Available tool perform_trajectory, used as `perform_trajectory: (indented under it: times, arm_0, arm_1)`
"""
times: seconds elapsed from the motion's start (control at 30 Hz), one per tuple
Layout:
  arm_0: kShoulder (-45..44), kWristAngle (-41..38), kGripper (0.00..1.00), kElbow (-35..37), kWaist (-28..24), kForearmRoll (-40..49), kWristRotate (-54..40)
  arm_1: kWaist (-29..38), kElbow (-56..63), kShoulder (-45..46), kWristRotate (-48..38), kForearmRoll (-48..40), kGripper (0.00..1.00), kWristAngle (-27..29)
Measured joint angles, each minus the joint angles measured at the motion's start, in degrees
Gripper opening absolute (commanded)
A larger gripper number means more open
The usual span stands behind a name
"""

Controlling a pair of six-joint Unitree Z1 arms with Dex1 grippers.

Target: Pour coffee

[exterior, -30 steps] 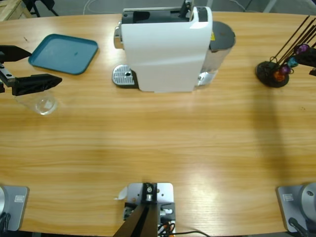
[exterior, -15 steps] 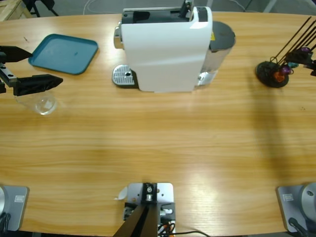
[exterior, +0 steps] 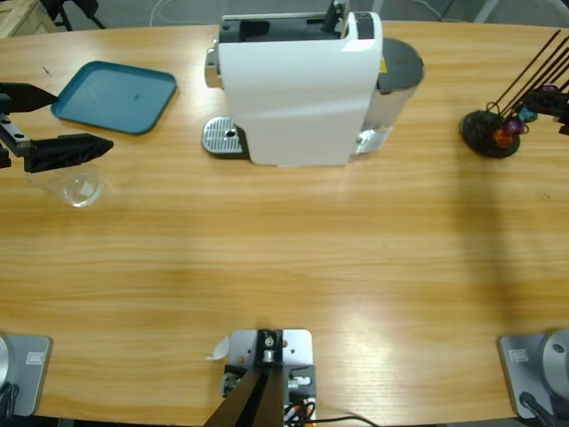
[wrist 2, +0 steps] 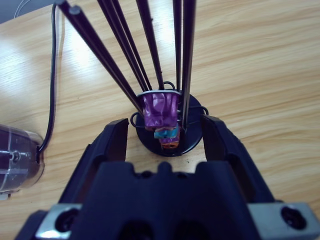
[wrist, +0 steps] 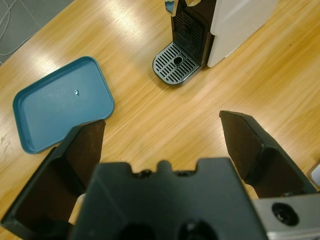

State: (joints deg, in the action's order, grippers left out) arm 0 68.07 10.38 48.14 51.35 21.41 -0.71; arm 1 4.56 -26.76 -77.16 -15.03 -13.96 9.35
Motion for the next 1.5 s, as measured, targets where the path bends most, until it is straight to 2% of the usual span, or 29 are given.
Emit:
perform_trajectory:
  times: [0.1,0.13,0.17,0.2,0.43,0.47,0.5,0.97,1.27,1.5]
  arm_0:
    - [0.00,0.00,1.000,0.00,0.00,0.00,0.40]
    - [0.00,0.00,1.000,0.00,0.00,0.00,0.57]
    - [0.02,0.00,1.000,0.00,0.00,0.00,0.71]
    - [0.08,0.00,1.000,0.00,0.00,0.00,0.79]
    - [0.32,0.00,1.000,0.00,0.00,-0.16,0.92]
    - [0.37,0.00,1.000,0.00,0.00,-0.16,0.98]
    - [0.39,0.00,1.000,0.00,0.00,-0.17,1.05]
    - [0.62,0.00,1.000,0.00,0.00,-0.17,1.36]
    - [0.63,0.00,1.000,-0.25,0.00,-0.17,1.52]
    - [0.63,0.00,1.000,-0.64,0.01,-0.20,1.85]
  arm_1:
    - [-0.01,-0.01,-0.38,0.00,-0.09,0.430,0.00]
    - [-0.01,-0.01,-0.50,0.00,-0.09,0.375,0.00]
    - [-0.01,-0.01,-0.59,0.00,-0.09,0.227,0.00]
    - [-0.01,-0.01,-0.65,0.00,-0.09,0.204,0.00]
    - [-0.03,-0.01,-0.72,0.00,-0.09,0.185,0.34]
    - [-0.03,-0.01,-0.72,0.00,-0.10,0.062,0.40]
    - [-0.03,-0.01,-0.72,0.00,-0.09,0.000,0.44]
    - [-0.20,-1.97,-0.42,0.00,1.15,0.000,0.48]
    - [-0.20,-7.64,2.86,0.00,8.93,0.000,2.20]
    - [-0.20,-12.40,9.32,-0.46,15.69,0.000,2.50]
